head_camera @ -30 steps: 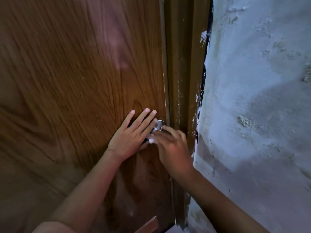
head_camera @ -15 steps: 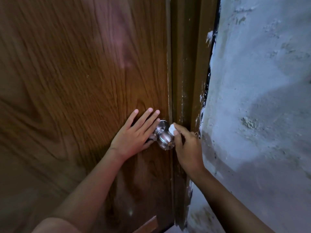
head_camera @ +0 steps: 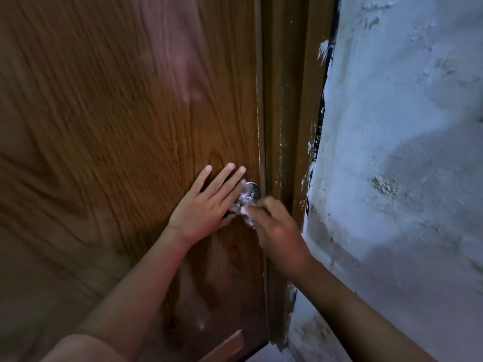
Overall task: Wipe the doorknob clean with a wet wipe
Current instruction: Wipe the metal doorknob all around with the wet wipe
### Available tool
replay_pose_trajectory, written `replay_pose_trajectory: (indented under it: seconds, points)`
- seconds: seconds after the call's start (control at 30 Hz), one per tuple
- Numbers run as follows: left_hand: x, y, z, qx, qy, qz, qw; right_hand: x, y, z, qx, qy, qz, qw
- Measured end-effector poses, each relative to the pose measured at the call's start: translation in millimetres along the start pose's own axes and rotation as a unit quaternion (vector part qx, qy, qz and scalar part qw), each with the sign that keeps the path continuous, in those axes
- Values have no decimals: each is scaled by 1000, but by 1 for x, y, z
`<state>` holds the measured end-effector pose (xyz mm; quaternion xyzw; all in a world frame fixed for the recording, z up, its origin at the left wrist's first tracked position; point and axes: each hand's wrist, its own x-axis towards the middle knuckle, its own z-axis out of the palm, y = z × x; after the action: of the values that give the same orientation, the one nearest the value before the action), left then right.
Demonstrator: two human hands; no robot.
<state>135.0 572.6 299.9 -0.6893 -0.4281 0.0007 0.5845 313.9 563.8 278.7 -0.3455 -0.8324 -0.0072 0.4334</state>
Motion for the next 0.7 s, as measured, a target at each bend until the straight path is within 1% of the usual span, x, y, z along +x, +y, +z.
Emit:
replay_pose_trajectory:
  seconds: [0.13, 0.2, 0.27, 0.33, 0.43, 0.47, 0.53, 0.6, 0.63, 0.7]
  points:
    - [1, -2, -1, -6, -2, -1, 1000, -16, 6, 7, -83, -28, -89, 992]
    - [1, -2, -1, -9, 5, -3, 1000, -26, 12, 7, -100, -44, -95, 989]
    - [1, 0, 0, -11, 5, -4, 1000, -35, 16, 1, -62, -38, -66, 995]
    - [1, 1, 0, -10, 2, -5, 1000, -35, 17, -8, 4, -2, -22, 1000]
    - [1, 1, 0, -7, 4, -4, 1000, -14, 18, -18, 72, 82, 91, 990]
    - [1, 1, -1, -6, 1, -4, 1000, -5, 18, -18, 81, 94, 127, 984]
    - [2, 0, -1, -7, 1, -6, 1000, 9, 18, -12, 76, 74, 176, 979]
    - [2, 0, -1, -8, 4, -5, 1000, 14, 15, -4, 63, 42, 179, 981]
    - [2, 1, -2, -8, 4, -4, 1000, 15, 12, -2, 60, 32, 161, 985]
    - [2, 0, -3, -6, 2, 0, 1000, 14, 5, 1, 45, 9, 86, 995]
